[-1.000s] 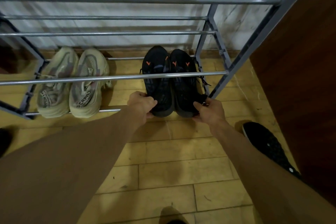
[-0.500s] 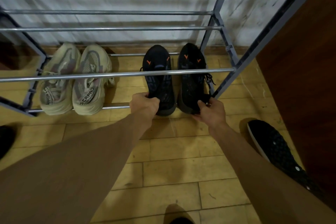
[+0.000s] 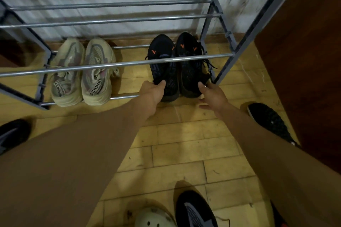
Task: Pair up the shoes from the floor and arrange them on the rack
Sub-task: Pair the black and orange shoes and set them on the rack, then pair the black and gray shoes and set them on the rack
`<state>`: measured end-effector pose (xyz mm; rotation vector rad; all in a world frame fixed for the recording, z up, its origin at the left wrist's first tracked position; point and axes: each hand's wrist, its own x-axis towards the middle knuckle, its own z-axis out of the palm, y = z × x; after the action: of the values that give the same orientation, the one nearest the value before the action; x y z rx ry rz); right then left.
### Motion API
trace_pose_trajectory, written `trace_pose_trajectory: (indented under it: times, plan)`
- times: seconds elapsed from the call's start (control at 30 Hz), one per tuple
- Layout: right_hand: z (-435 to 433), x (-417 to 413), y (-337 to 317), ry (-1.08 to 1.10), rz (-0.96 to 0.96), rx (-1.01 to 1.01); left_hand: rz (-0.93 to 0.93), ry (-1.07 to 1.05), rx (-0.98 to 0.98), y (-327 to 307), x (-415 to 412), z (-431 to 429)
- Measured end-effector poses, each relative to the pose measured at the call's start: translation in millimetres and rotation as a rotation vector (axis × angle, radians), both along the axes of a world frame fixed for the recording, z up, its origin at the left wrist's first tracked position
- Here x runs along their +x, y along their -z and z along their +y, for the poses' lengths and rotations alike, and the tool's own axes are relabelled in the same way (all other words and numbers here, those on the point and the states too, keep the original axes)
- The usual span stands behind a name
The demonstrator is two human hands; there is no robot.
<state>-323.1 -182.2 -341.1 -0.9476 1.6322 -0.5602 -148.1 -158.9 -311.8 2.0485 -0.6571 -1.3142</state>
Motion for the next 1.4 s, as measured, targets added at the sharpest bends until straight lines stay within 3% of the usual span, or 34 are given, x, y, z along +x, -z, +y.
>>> trace_pose_trajectory:
  times: [0.1,0.2,0.33,0.53,0.7,0.83,0.93,1.03,1.13,1.23,1.4]
  plan:
    - [33,-9,-12,-0.015,0.103,0.008,-0.066,0.047,0.067,-19,-6,31]
    - [80,-32,-20,-0.123,0.195,0.069,-0.145,0.253,0.160,-39,-15,73]
    - [143,-70,-42,-0.197,0.236,0.186,-0.113,0.491,0.125,-85,-41,121]
    - [223,-101,-73,-0.225,0.097,0.234,-0.359,1.073,-0.058,-139,-85,189]
    - [287,-98,-64,-0.284,0.232,0.247,-0.332,1.355,-0.040,-146,-112,246]
    - [343,-102,-34,-0.205,0.321,0.301,-0.244,1.333,0.039,-155,-101,266]
    - [375,-100,-22,-0.196,0.297,0.363,-0.307,1.256,0.007,-156,-90,268]
    - [397,-97,-15,-0.341,0.283,0.370,-0.326,1.192,-0.013,-148,-84,270]
    - [409,-92,0,-0.575,0.470,0.351,-0.342,1.249,0.054,-135,-81,280]
    - [404,-87,1,-0.591,0.595,0.311,-0.361,1.315,0.147,-131,-82,286]
    - [394,-103,0,-0.600,0.571,0.302,-0.146,1.225,0.112,-137,-97,281]
